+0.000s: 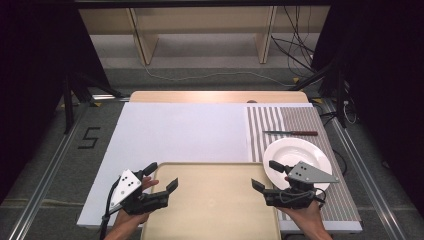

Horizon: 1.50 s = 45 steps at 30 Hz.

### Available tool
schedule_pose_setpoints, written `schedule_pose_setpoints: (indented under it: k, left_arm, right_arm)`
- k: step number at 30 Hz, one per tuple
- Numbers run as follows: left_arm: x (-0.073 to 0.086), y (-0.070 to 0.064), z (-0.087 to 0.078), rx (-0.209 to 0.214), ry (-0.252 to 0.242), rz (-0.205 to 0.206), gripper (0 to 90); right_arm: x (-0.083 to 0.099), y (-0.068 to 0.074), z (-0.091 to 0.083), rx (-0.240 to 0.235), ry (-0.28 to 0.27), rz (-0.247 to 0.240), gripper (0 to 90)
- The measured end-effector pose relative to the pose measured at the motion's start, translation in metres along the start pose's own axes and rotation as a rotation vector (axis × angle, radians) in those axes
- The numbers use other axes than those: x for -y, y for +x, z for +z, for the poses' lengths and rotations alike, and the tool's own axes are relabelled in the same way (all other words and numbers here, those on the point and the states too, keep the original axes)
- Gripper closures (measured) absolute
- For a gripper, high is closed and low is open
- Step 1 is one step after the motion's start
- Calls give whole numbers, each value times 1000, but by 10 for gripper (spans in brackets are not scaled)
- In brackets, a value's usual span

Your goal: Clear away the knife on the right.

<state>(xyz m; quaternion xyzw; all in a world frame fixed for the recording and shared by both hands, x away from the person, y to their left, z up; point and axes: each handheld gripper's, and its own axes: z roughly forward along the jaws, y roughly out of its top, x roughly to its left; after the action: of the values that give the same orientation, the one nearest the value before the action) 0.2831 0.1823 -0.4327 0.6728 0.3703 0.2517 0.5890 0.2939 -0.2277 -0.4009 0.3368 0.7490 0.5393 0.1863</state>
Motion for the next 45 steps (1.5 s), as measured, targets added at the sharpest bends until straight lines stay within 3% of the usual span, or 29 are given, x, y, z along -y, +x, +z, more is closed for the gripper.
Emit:
schedule_pose_setpoints:
  k: [15,28,45]
  left_arm:
    - [1,0,1,0,4,-2,150]
    - [1,0,1,-2,9,2,151]
    - [2,1,2,-5,12,-3,152]
  right_arm:
    - [-2,-5,-1,19,-3,-4,184]
    - [-4,-11,0,65,-1,-48,188]
    - [-7,-36,6,148,1,-79,194]
